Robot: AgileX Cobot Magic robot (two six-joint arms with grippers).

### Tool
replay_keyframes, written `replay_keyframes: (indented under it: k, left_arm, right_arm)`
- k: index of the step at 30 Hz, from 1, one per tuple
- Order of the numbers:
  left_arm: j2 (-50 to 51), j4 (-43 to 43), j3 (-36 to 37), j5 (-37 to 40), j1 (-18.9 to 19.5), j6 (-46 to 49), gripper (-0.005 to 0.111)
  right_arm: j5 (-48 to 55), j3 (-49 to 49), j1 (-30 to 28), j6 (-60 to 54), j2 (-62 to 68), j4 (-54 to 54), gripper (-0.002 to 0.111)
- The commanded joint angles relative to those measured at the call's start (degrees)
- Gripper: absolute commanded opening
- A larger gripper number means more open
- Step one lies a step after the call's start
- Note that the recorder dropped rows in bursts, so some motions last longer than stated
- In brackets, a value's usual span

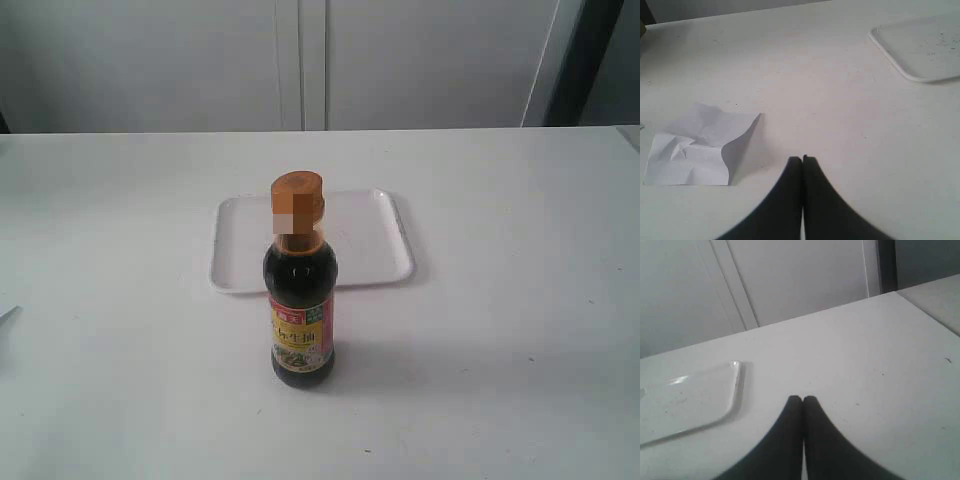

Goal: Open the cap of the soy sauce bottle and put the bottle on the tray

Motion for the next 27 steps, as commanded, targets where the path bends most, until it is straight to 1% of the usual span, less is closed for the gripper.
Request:
replay_keyframes:
  k: [1,8,10,13,18,20,24,27]
  left_arm:
    - [-0.3,-0.1,0.3,-1.2,0.2,0.9,0.000]
    - [-0.3,-0.5,0.3,-3.9,0.2,-0.5,0.000]
    - [-0.3,-0.5,0.3,-4.8,0.2,-0.5,0.000]
    - [-0.3,-2.6,0.3,-5.7,0.2,-4.5,0.000]
    - [-0.3,-5.5,0.3,-8.5,0.0,-4.5,0.000]
    - [-0.3,-7.4,0.3,-11.2,0.0,-4.7,0.000]
    - [-0.3,-7.6,0.3,-17.9,0.0,-5.0,0.000]
    - [-0.3,-6.3,0.3,-23.3,0.0,-8.7,0.000]
  right_arm:
    - [-5.0,0.3,0.0,-0.1,-0.3,-0.3,0.000]
    - [-6.2,0.3,0.0,-0.1,-0.3,-0.3,0.000]
    - [-6.0,0.3,0.0,-2.3,-0.3,-1.4,0.000]
    - [-6.9,0.3,0.0,-9.2,-0.3,-1.4,0.000]
    - [-6.3,0.3,0.0,-9.2,-0.3,-1.4,0.000]
    - [-6.3,0.3,0.0,-9.1,-0.3,-1.0,0.000]
    - [-7.8,0.3,0.0,-9.0,-0.3,-0.8,0.000]
    - [-9.7,0.3,0.0,-9.0,-0.3,-0.8,0.000]
